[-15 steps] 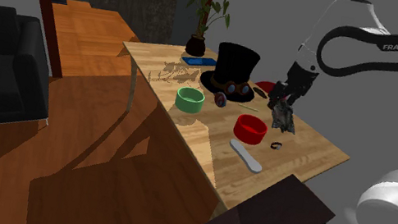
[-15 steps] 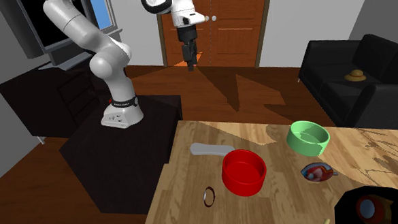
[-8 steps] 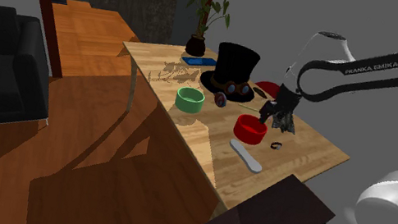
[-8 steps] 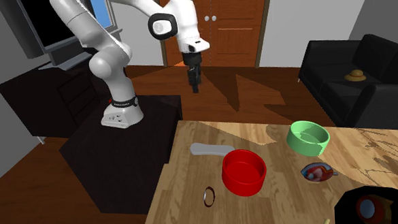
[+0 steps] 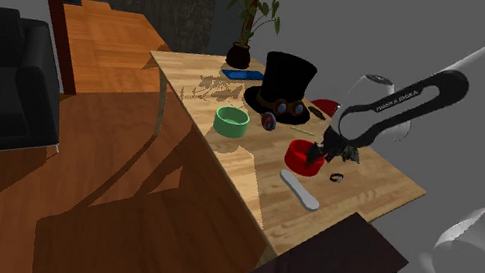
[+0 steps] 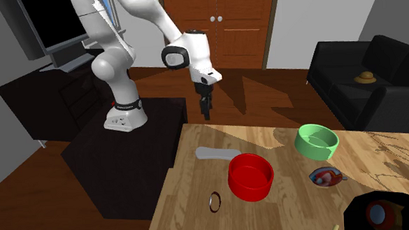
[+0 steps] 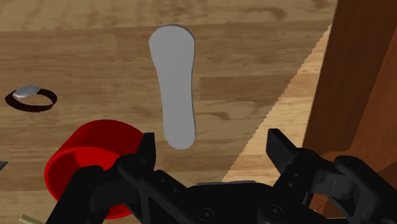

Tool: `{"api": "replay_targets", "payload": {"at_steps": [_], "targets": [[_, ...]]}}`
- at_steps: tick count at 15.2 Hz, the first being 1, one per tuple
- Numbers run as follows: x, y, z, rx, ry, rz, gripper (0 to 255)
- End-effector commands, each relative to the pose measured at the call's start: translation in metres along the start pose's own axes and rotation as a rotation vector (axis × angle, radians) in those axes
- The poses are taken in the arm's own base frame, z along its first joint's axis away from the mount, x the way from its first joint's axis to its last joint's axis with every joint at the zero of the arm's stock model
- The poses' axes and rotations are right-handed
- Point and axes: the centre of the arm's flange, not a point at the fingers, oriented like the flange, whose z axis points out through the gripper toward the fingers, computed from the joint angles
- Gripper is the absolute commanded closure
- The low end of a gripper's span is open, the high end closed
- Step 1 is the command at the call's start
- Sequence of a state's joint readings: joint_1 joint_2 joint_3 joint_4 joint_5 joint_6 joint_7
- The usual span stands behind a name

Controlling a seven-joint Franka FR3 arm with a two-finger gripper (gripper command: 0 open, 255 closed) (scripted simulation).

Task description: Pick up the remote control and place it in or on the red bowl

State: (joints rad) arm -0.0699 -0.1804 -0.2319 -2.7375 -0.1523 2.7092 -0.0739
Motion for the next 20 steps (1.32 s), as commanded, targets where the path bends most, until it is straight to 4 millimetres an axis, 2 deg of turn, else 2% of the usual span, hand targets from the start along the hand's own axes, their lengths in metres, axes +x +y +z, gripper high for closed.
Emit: {"api": "replay_targets", "payload": {"at_steps": [1,11,19,20], "targets": [[0.004,0.007,0.027,0.002,0.001,0.0,0],[0.019,0.038,0.155,0.022,-0.006,-0.001,0],[0.019,0.038,0.199,0.023,-0.006,-0.001,0],[0.019,0.038,0.199,0.023,-0.006,-0.001,0]]}}
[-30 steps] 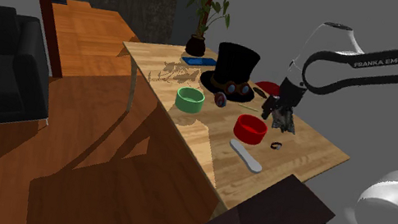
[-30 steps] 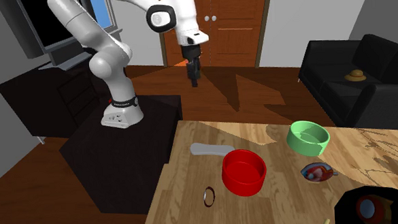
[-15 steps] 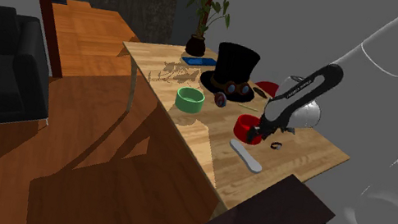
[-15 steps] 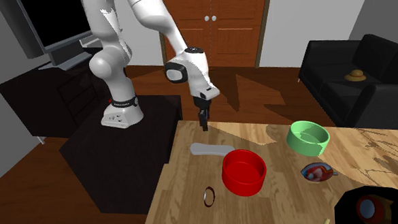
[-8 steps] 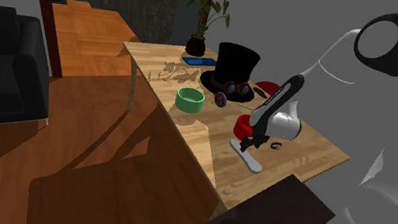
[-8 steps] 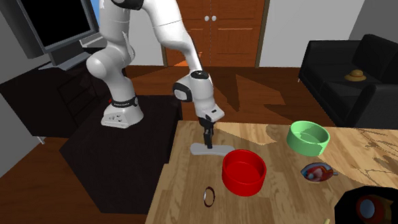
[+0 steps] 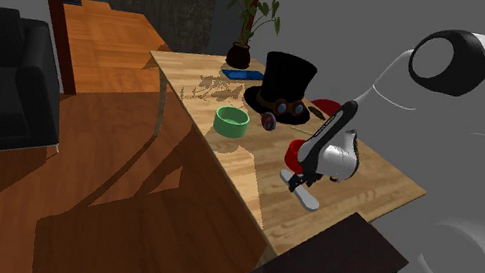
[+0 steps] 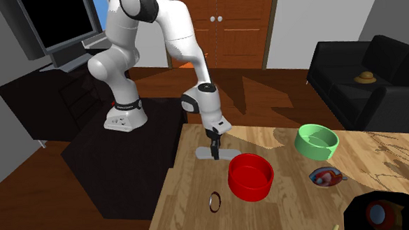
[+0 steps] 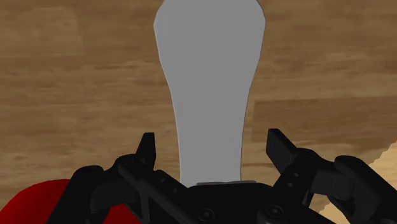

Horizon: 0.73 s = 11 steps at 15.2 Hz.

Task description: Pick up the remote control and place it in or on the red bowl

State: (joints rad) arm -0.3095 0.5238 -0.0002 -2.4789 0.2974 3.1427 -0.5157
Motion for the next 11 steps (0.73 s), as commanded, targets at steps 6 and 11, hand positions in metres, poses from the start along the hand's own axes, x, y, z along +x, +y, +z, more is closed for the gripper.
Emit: {"api": "replay_targets", "payload": {"at_steps": [6,11], "targets": [[0.0006,-0.0002,0.0045,0.0,0.001,0.0,0],[0.0005,-0.0002,0.0045,0.0,0.0,0.0,255]]}}
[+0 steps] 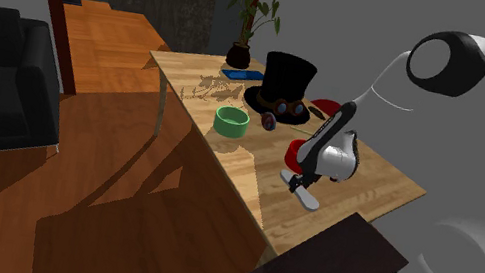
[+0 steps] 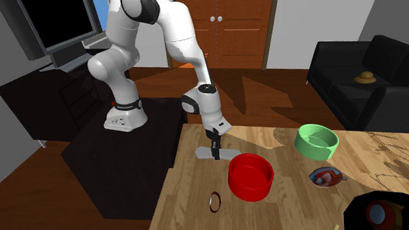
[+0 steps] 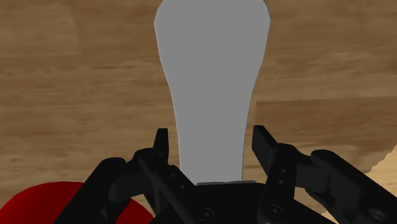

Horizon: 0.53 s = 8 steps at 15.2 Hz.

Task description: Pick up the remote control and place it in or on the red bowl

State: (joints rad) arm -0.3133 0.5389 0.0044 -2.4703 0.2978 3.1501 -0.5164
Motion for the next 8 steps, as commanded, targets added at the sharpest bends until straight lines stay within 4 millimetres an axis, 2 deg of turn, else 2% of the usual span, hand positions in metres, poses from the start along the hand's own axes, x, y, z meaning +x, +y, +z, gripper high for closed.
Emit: {"api": "replay_targets", "payload": {"at_steps": [1,6,8], "targets": [[0.0,0.0,0.0,0.0,0.0,0.0,255],[0.0,0.0,0.0,0.0,0.0,0.0,255],[0.002,0.0,-0.01,0.0,0.0,0.0,255]]}}
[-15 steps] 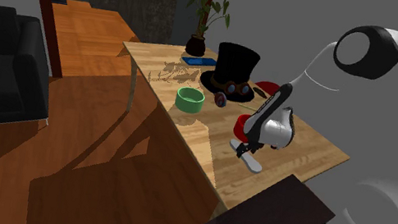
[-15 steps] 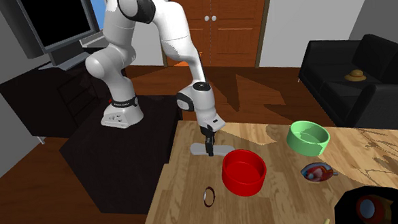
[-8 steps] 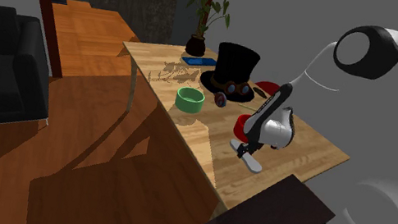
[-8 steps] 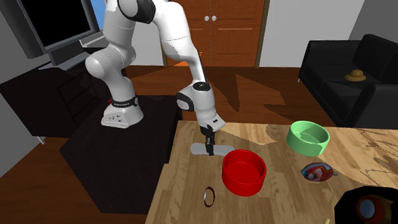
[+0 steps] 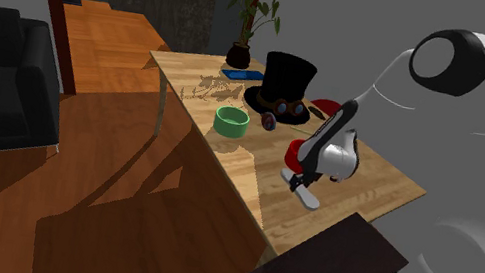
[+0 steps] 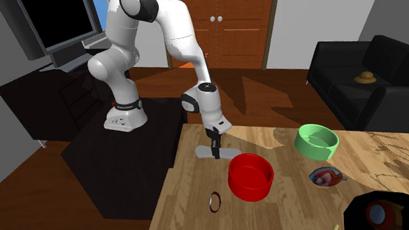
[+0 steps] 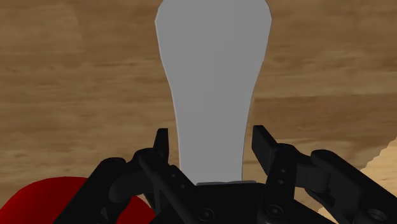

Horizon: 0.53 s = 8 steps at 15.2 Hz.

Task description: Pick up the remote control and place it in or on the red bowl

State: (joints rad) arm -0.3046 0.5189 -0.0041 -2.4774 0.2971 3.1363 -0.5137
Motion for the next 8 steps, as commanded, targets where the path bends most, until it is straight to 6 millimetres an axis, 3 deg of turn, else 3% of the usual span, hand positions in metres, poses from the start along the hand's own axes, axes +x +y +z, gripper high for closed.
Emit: {"api": "replay_targets", "payload": {"at_steps": [1,8], "targets": [[0.001,0.0,-0.009,0.0,0.0,0.0,255],[0.006,0.002,-0.046,0.0,0.0,0.0,255]]}}
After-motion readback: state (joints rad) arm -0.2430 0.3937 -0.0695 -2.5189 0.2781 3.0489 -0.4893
